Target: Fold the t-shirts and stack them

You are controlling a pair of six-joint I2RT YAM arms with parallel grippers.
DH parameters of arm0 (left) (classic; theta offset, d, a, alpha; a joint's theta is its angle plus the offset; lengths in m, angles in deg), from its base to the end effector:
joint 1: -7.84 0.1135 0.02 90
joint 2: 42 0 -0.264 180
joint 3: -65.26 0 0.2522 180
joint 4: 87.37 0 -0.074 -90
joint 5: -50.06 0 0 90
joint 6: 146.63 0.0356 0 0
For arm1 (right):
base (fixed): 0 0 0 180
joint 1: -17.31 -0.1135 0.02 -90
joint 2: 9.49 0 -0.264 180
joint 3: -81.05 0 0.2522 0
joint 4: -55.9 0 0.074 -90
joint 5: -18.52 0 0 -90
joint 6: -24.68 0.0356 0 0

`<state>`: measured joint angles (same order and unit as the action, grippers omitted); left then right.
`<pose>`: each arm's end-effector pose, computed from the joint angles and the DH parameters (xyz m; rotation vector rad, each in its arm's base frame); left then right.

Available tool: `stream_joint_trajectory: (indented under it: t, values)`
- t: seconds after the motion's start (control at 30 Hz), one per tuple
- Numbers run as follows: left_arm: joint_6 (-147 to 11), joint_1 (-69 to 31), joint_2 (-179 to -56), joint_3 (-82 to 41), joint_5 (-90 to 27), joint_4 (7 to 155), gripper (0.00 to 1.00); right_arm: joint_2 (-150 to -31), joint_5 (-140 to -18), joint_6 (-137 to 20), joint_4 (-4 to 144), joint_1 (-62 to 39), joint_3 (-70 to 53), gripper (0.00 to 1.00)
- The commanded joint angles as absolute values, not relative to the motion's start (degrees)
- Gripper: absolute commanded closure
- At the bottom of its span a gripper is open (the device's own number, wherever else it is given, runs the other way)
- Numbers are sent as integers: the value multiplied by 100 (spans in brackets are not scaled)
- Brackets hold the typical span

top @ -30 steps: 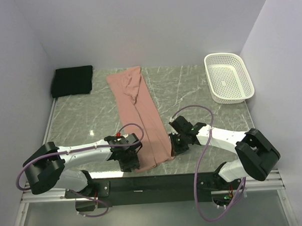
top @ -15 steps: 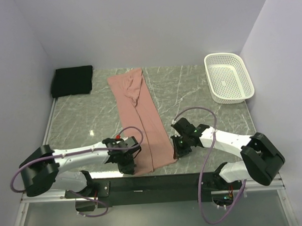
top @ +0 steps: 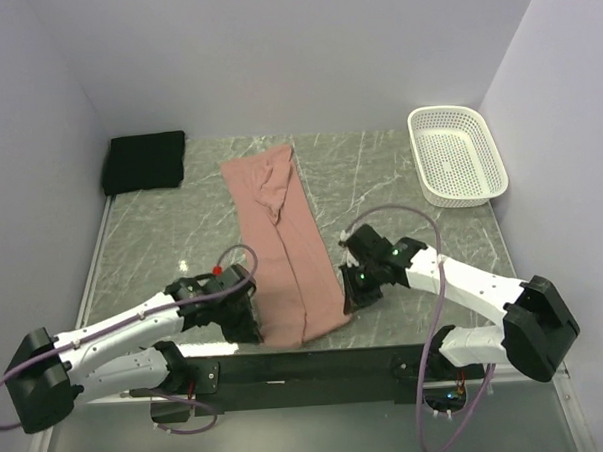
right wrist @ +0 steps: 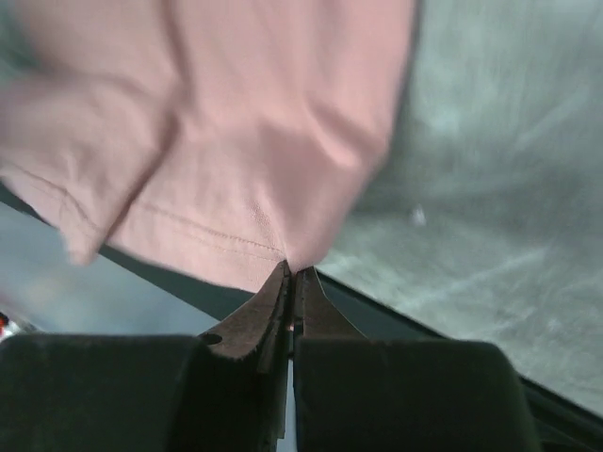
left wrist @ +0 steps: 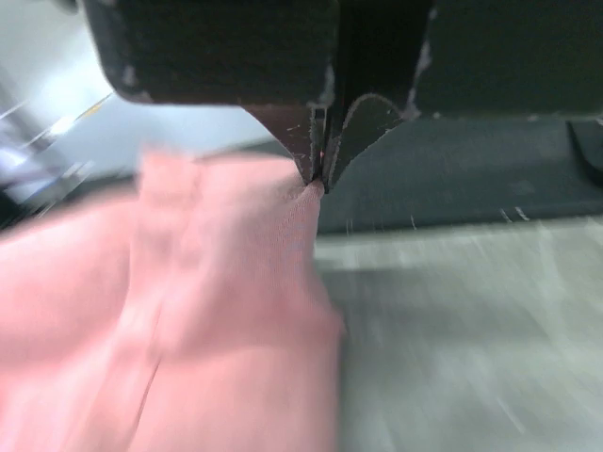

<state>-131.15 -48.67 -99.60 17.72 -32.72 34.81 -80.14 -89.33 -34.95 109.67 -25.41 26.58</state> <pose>0.0890 -0.1426 0.1911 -0.4377 3.0011 -0.6188 0.1481 0.1517 0.1910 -0.4011 2.9415 0.6868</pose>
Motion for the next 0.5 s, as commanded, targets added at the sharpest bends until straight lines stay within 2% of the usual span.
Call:
stream_joint_trajectory:
  t: [0.0,0.03,0.13,0.27,0.47]
  values:
    - [-12354,-3965,-9842,1468,-3221,3509,99,-8243,-8502,-3649,11158,-2322,1782,100]
    - [-12160,-3414,-9860,1337,-3220,3570,99,-8496,-8449,-3771,11175,-2164,1450,100]
    - [-11395,-2586,-10219,925,-3238,3650,99,-8998,-8388,-4035,11290,-1892,765,100]
    - [-10622,-2214,-11184,168,-3720,3650,99,-9588,-8212,-4256,11421,-1688,-72,100]
    - [-10076,-1739,-11985,-632,-4239,3756,99,-10414,-8062,-4449,11369,-1530,-1110,100]
